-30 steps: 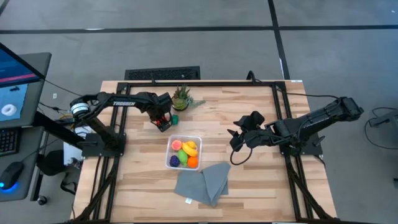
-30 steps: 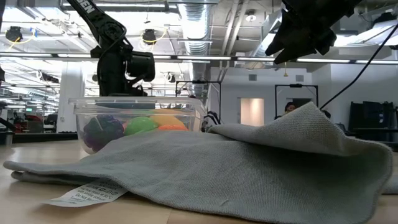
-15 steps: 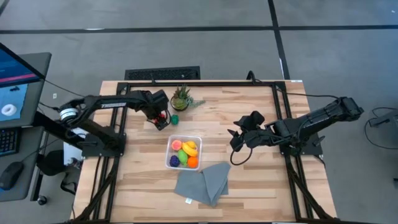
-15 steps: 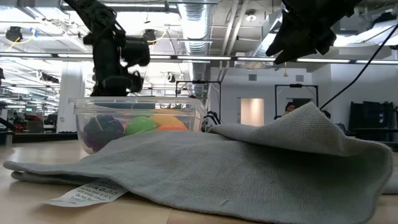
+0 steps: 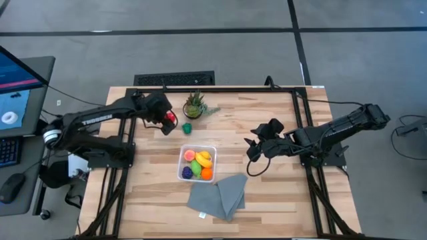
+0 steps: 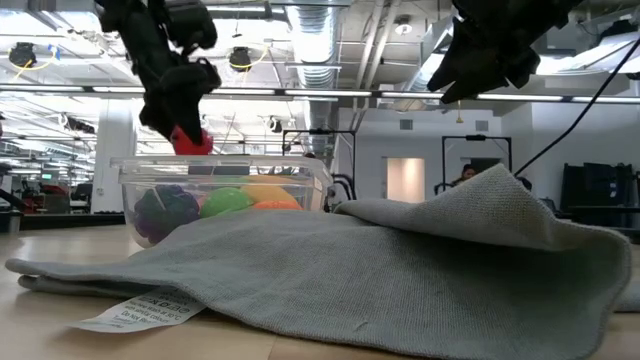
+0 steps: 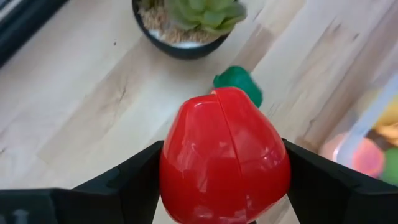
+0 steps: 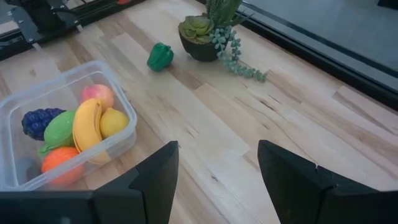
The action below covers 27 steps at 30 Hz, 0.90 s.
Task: Pick and placing Produce into tupperware
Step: Put the red apple into the transparent container
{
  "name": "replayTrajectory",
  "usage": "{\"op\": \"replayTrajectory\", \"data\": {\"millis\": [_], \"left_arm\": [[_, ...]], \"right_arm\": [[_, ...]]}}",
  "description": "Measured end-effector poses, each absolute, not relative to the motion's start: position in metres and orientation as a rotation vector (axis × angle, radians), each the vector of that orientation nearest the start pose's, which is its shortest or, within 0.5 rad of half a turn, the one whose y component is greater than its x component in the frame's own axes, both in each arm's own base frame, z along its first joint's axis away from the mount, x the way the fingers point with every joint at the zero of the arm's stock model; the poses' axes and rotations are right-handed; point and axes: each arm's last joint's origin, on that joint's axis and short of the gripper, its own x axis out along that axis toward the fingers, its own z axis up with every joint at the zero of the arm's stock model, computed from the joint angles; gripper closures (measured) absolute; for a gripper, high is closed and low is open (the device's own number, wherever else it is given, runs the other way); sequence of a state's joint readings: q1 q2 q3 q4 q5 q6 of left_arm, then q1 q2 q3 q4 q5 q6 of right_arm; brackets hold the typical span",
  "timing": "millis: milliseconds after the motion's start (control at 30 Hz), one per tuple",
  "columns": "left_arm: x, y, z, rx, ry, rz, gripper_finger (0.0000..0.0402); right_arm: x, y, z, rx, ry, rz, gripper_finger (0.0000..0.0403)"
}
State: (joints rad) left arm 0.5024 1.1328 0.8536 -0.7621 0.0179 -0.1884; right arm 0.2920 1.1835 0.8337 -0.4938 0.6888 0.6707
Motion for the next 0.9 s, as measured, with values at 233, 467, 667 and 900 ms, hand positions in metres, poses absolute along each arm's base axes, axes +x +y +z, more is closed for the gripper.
{"op": "replayTrajectory", "data": {"millis": [233,467,667,900], "left_arm": [[0.179,0.084,0.264,-0.424,0.897,0.495,0.0132],[0.183,0.067,0.27,-0.405,0.853,0.426,0.0131],[0.191,0.052,0.273,-0.359,0.815,0.339,0.0132],[0.198,0.039,0.276,-0.306,0.785,0.259,0.0132]], "right_arm": [[0.226,0.049,0.253,0.23,0.583,-0.596,0.0158],[0.225,0.047,0.252,0.213,0.589,-0.62,0.0158],[0.226,0.043,0.252,0.218,0.59,-0.637,0.0158],[0.226,0.043,0.252,0.217,0.59,-0.637,0.0158]]}}
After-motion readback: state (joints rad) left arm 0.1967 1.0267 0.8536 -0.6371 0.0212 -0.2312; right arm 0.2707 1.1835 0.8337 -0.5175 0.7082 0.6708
